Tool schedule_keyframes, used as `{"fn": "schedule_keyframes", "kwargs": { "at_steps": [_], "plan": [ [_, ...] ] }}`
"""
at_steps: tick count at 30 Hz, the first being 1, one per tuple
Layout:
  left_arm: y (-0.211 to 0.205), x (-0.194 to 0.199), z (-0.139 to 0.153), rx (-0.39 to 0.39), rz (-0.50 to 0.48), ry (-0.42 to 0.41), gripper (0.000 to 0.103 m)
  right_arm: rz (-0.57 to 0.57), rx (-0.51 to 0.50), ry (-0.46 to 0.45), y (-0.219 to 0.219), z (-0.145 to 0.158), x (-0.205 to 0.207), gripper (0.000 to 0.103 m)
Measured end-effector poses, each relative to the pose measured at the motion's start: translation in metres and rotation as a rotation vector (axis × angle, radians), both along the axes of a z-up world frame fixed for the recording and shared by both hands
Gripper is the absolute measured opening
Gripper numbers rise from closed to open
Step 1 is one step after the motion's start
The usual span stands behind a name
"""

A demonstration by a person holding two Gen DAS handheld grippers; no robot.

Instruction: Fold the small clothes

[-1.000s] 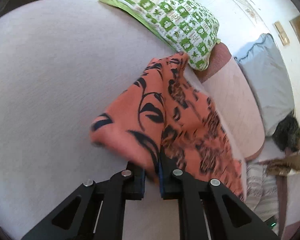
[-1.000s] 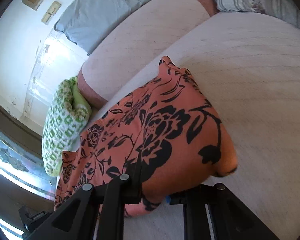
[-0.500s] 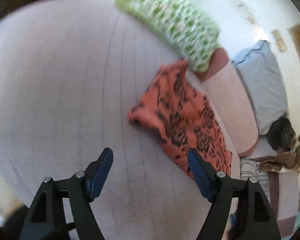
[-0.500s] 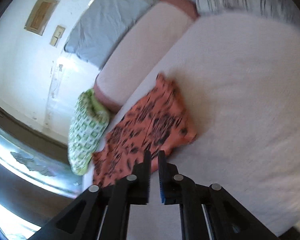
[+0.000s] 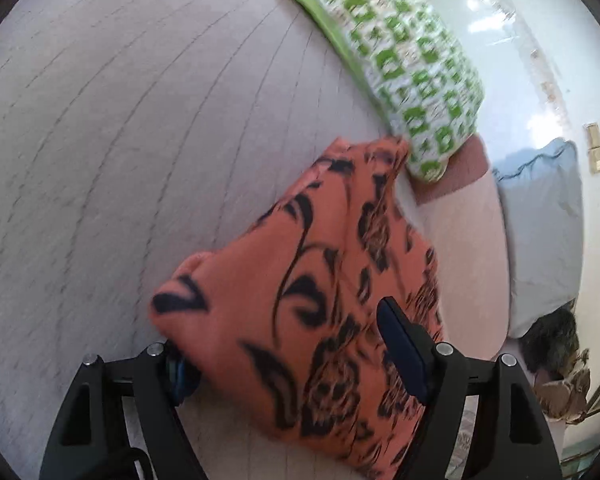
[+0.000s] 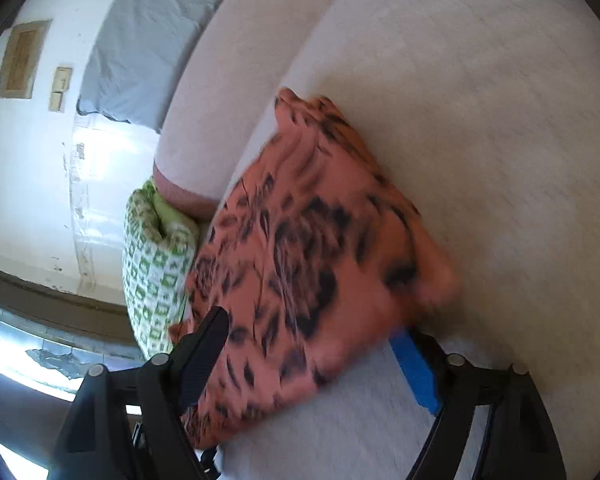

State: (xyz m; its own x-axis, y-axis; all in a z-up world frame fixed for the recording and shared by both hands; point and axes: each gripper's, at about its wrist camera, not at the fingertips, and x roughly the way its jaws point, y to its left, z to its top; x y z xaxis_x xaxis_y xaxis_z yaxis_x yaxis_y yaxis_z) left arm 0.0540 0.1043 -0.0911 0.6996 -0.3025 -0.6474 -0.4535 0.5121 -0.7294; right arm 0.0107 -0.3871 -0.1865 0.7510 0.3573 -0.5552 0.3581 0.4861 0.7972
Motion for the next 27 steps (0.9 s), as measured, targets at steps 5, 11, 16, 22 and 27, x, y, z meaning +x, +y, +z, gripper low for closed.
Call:
{"fn": "schedule_keyframes", "kwargs": {
  "at_steps": [5,11,16,22,27],
  "plan": [
    [0.008,0.019,-0.025,-0.07,-0.024,-0.003,0.021,0.008,-0.051,-0.018,0.003,-0.012,0.041,0.021],
    [0.004,0.002,0.004,-0.042,-0.073,-0.091,0.015,0.032,-0.161,-0.117,0.007,0.032,0.024,0.017],
    [-0.005,-0.056,0.038,0.048,-0.141,-0.115,0.015,0.068,-0.174,-0.127,0.008,0.069,-0.023,0.017],
    [-0.005,-0.097,-0.005,0.087,-0.18,0.154,0.032,0.226,-0.233,0.115,0.009,0.046,-0.063,0.026],
    [0.008,-0.097,-0.02,-0.083,-0.114,0.112,0.049,0.206,-0.085,0.27,-0.011,0.035,-0.075,0.038]
  ]
}}
